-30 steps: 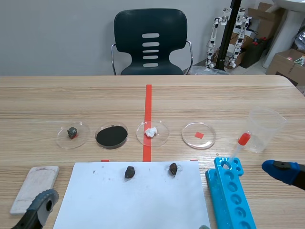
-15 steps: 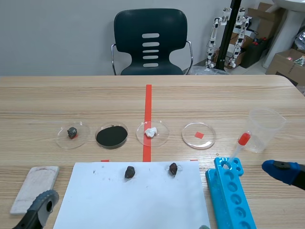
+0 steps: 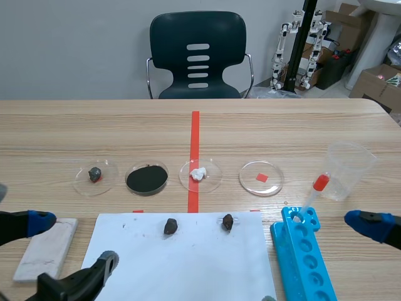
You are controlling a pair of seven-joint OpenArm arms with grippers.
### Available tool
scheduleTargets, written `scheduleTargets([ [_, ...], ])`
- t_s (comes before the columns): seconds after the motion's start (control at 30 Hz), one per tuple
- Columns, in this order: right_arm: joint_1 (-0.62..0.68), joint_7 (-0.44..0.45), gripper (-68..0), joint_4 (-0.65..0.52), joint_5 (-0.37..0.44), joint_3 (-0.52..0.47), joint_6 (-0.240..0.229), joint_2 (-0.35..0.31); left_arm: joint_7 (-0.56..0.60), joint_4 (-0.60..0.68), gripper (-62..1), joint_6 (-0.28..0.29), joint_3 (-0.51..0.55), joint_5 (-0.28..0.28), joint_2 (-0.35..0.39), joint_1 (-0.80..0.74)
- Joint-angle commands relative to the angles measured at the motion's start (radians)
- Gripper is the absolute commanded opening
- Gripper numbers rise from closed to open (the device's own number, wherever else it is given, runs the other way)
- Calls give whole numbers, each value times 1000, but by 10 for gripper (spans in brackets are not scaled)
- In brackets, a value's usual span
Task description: Pick up the middle mineral with the left hand
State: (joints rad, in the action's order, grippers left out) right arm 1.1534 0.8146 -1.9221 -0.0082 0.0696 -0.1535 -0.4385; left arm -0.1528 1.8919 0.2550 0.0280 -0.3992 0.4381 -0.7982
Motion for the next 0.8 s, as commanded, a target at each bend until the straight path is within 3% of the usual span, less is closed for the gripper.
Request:
scheduleTargets([
  [0.0,-4,18,4,-11,11,-3,0,-5,-73,13,14,-8,-24,-45,3,52],
  [0.1,-4,18,4,-11,11,-3,0,-5,-246,13,14,-77,-90,-80,-4,153],
  [0.33,-4,18,4,-11,11,-3,0,-5,-535,13,14,-303,-264,-58,-40,373],
  [0.53,-4,18,4,-11,11,-3,0,-5,-709,-4,14,-602,-396,80,-107,528],
  [0.6,-4,18,4,-11,11,-3,0,-5,-747,-26,14,-675,-419,90,-130,574],
  [0.77,-4,18,4,-11,11,-3,0,-5,-864,-110,14,-717,-468,122,-194,686],
])
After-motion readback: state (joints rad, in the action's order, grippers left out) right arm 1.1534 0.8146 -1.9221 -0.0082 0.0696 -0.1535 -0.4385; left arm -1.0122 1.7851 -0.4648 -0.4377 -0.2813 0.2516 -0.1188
